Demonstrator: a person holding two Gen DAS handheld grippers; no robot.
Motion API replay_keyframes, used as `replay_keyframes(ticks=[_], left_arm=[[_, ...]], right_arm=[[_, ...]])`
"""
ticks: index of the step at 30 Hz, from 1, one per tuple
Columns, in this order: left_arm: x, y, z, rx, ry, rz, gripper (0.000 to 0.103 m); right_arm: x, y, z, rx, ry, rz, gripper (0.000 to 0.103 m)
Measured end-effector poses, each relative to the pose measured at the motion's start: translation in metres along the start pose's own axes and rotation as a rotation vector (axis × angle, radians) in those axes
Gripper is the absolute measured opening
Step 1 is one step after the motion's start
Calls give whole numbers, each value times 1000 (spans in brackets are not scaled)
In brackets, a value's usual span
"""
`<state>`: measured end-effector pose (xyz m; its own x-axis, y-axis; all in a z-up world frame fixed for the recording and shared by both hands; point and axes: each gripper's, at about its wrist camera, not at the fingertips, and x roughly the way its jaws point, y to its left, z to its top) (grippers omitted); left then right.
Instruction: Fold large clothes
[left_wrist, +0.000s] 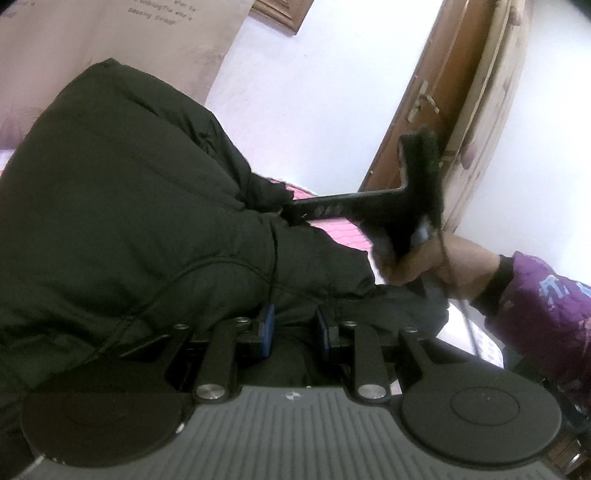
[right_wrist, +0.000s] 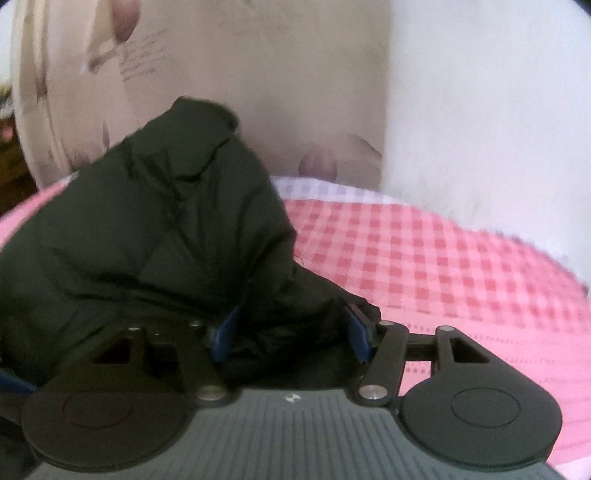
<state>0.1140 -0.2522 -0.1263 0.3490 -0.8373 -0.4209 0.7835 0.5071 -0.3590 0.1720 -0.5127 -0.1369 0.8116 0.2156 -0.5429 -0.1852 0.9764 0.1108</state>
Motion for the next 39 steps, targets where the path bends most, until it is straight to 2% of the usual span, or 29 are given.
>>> replay_keyframes(ticks=[2, 4, 5, 7, 13, 16, 22, 23, 24, 27, 28, 32, 35, 37, 39], left_arm=[[-1, -1, 1, -7, 0, 3, 30], [-1, -1, 1, -9, -4, 4, 30], [-1, -2, 0, -6, -6, 6, 30], [-2, -3, 0, -6, -8, 9, 30], [-4, -5, -4, 6, -22, 14, 30], [-4, -7, -5, 10, -28, 19, 30], [-9, -5, -10, 7, -51, 26, 31], [-9, -5, -9, 8, -49, 24, 31], [-10, -5, -9, 5, -48, 21, 31], [-10, -7, -10, 13, -49, 23, 31], [-11, -6, -10, 18, -52, 25, 31], [-12, -3, -8, 6, -50, 21, 31], [-12, -3, -8, 5, -50, 21, 31], [-12, -3, -8, 5, -50, 18, 32], [-12, -4, -7, 5, -49, 17, 33]], right_arm=[[-19, -17, -3, 143, -45, 37, 61], [-45, -37, -17, 324, -111, 112, 64], [-56, -45, -27, 408, -123, 155, 69], [-73, -49, -47, 477, -139, 176, 73], [-95, -28, -87, 519, -137, 224, 75], [-95, -10, -83, 496, -161, 267, 75], [-93, 37, -59, 297, -189, 345, 71], [-86, 32, -63, 312, -164, 327, 64], [-78, 20, -72, 363, -129, 300, 61], [-76, -8, -96, 515, -109, 330, 61], [-79, -10, -97, 530, -115, 325, 62], [-94, -11, -102, 562, -129, 313, 71], [-105, -8, -107, 572, -134, 301, 94], [-105, -1, -108, 560, -120, 298, 95], [-95, 5, -106, 525, -53, 233, 95]])
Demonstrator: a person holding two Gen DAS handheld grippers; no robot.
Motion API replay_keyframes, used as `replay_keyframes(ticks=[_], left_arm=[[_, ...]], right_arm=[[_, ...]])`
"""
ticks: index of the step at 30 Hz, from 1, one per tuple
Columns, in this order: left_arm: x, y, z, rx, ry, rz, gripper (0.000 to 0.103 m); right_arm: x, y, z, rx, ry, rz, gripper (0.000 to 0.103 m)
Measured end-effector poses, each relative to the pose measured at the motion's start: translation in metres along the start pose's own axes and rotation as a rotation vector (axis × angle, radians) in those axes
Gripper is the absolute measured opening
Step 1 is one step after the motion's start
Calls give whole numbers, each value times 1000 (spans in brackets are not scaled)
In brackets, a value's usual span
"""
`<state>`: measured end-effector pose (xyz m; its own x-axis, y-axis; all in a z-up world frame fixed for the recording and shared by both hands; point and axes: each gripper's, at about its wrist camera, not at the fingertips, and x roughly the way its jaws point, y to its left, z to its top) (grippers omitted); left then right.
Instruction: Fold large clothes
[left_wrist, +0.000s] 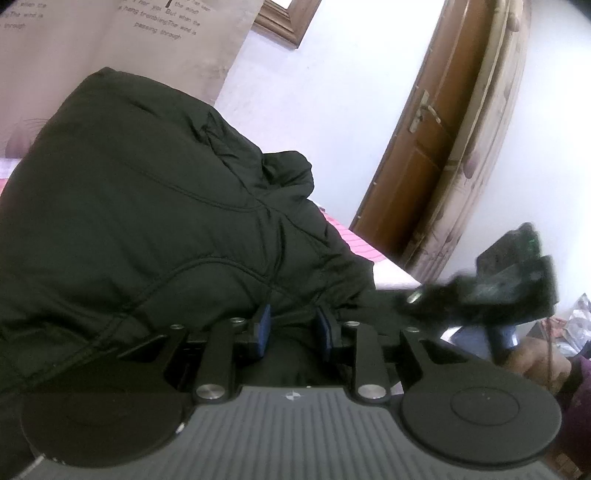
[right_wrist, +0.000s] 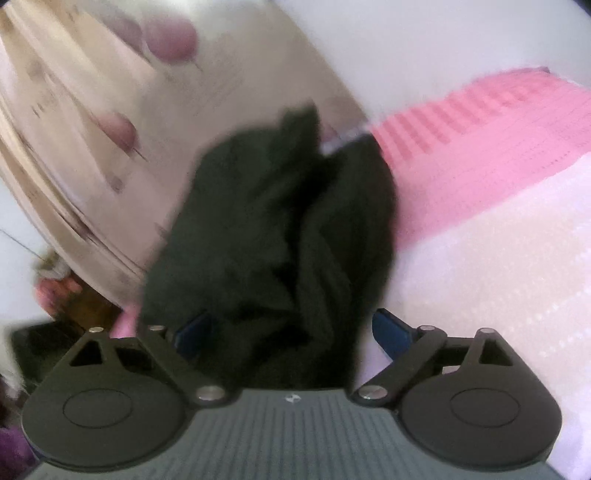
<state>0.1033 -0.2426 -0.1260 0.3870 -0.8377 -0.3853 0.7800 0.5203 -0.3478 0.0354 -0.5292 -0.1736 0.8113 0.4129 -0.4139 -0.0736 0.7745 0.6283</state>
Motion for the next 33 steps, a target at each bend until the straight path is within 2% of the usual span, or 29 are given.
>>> replay_keyframes(ticks=[3, 6, 9, 11, 13, 19, 21, 33], left_arm=[[0, 1, 1, -2, 5, -8, 36], [0, 1, 2, -7, 10, -14, 39], [-1, -4, 4, 21, 25, 0, 43], [-2, -10, 6, 41, 42, 17, 47], [-6, -15, 9, 43, 49, 17, 64], [-20, -28, 10, 105, 44, 100, 89], [-26, -30, 9, 121, 38, 119, 101], [-44, -29, 11, 159, 24, 188, 101]], right_arm=[[11, -1, 1, 7, 10, 26, 95], [28, 7, 6, -44, 42, 45, 95], [37, 26, 3, -162, 69, -4, 89], [36, 26, 1, -168, 68, -7, 86], [35, 23, 1, -159, 66, -1, 86], [32, 23, -2, -146, 51, -4, 86], [32, 24, -2, -143, 48, -7, 86], [31, 28, -5, -151, 34, -27, 86]])
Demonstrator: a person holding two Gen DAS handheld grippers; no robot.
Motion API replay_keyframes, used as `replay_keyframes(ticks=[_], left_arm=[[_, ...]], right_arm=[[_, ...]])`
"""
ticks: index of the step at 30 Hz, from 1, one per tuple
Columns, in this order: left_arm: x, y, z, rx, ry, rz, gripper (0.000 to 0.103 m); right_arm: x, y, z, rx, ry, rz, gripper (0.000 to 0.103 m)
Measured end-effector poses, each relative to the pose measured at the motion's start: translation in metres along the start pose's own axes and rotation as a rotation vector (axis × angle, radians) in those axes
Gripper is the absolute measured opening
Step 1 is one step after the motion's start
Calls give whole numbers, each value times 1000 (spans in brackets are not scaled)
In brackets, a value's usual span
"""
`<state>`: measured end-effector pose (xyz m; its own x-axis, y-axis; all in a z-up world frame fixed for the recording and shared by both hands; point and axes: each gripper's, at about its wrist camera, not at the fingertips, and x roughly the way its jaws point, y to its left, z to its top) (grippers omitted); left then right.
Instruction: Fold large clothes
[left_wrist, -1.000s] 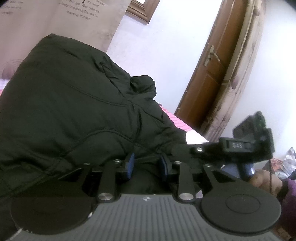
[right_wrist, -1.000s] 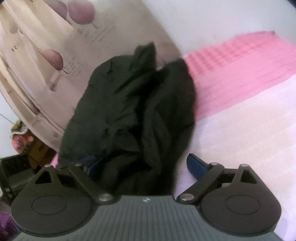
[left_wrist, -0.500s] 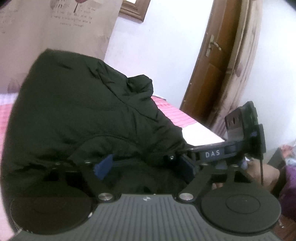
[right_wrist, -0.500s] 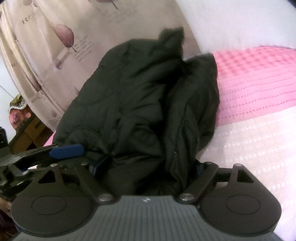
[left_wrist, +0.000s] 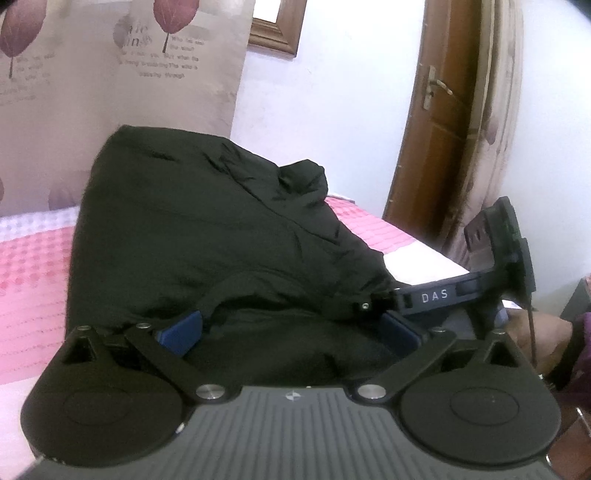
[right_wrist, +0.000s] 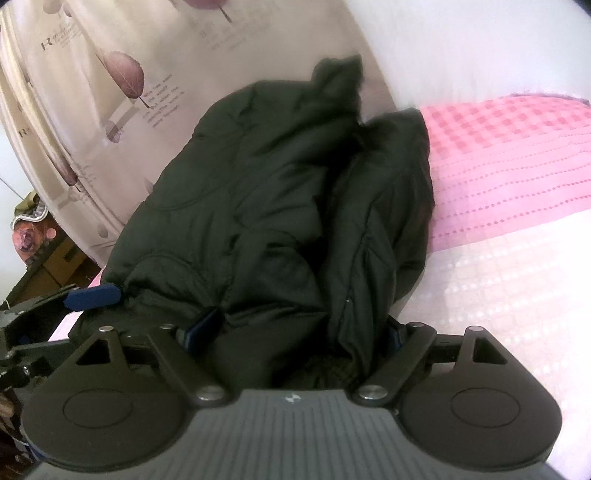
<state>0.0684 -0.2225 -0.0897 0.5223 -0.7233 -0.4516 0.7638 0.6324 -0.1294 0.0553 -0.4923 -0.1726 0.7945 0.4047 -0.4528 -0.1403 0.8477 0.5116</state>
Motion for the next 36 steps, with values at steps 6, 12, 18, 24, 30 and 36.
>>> replay_keyframes(ticks=[6, 12, 18, 24, 30, 36], left_arm=[[-11, 9, 5, 34, -27, 54, 103], [-25, 64, 24, -35, -63, 123, 103], [-6, 152, 39, -283, 21, 6, 103], [38, 207, 29, -457, 133, -209, 103], [67, 217, 24, -499, 196, -356, 103], [86, 228, 22, -532, 222, -400, 103]], right_arm=[[1, 1, -1, -1, -3, -6, 86], [2, -1, 2, 11, 11, 4, 89], [3, -15, 10, 67, 28, 69, 98], [7, -31, 24, 89, 43, 107, 103], [25, -44, 38, 125, 60, 183, 103], [38, -45, 44, 139, 46, 199, 103]])
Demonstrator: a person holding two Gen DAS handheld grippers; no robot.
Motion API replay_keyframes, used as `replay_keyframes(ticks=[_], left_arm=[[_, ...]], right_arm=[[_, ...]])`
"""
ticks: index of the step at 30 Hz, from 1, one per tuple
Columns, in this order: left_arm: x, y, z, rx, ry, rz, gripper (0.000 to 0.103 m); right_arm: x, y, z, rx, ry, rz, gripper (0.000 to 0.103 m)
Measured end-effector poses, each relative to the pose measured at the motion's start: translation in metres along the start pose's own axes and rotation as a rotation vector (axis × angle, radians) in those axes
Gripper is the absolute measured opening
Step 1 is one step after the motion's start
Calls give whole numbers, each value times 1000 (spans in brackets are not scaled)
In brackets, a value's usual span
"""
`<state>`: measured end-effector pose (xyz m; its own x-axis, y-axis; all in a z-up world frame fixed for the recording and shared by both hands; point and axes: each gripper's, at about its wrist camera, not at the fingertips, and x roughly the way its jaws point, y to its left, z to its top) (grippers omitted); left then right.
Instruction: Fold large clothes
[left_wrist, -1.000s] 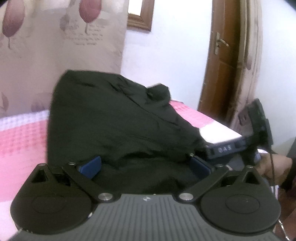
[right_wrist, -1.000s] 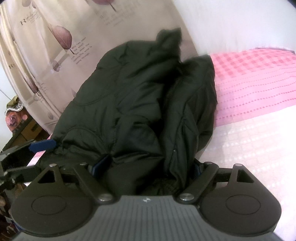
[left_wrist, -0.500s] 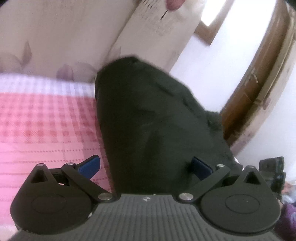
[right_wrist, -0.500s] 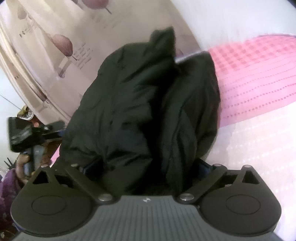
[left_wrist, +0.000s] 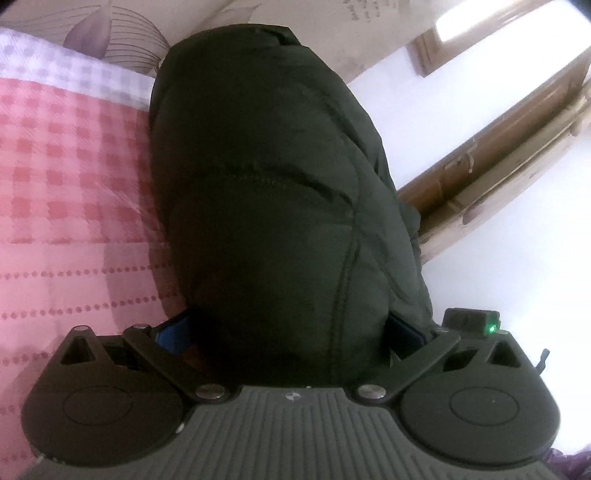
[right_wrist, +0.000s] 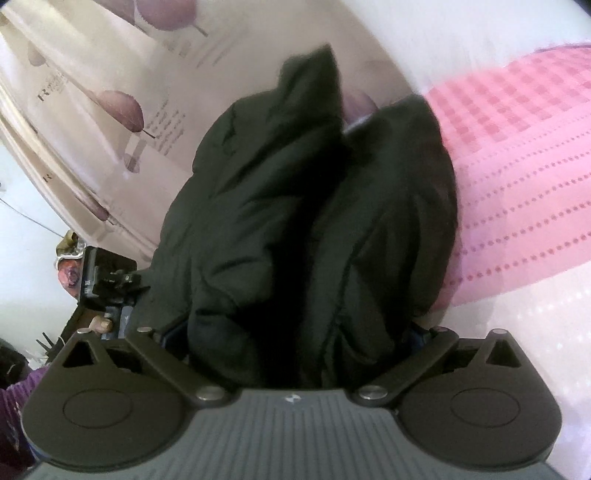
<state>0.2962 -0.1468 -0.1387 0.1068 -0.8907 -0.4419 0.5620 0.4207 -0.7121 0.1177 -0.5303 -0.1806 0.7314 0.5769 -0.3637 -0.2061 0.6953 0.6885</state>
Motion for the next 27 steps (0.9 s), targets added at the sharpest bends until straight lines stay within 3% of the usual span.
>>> replay_keyframes(ticks=[2, 9, 12, 27], left_arm=[[2, -1, -4, 2, -10, 14, 103], [-10, -49, -28, 136, -150, 202, 83], [-21, -66, -37, 174, -194, 276, 78], [-125, -103, -68, 182, -296, 418, 75]], right_arm=[[4, 5, 0, -25, 8, -12, 103], [3, 40, -5, -162, -30, -83, 63], [3, 55, -9, -180, -47, -91, 57], [22, 141, -34, -241, -60, 16, 52]])
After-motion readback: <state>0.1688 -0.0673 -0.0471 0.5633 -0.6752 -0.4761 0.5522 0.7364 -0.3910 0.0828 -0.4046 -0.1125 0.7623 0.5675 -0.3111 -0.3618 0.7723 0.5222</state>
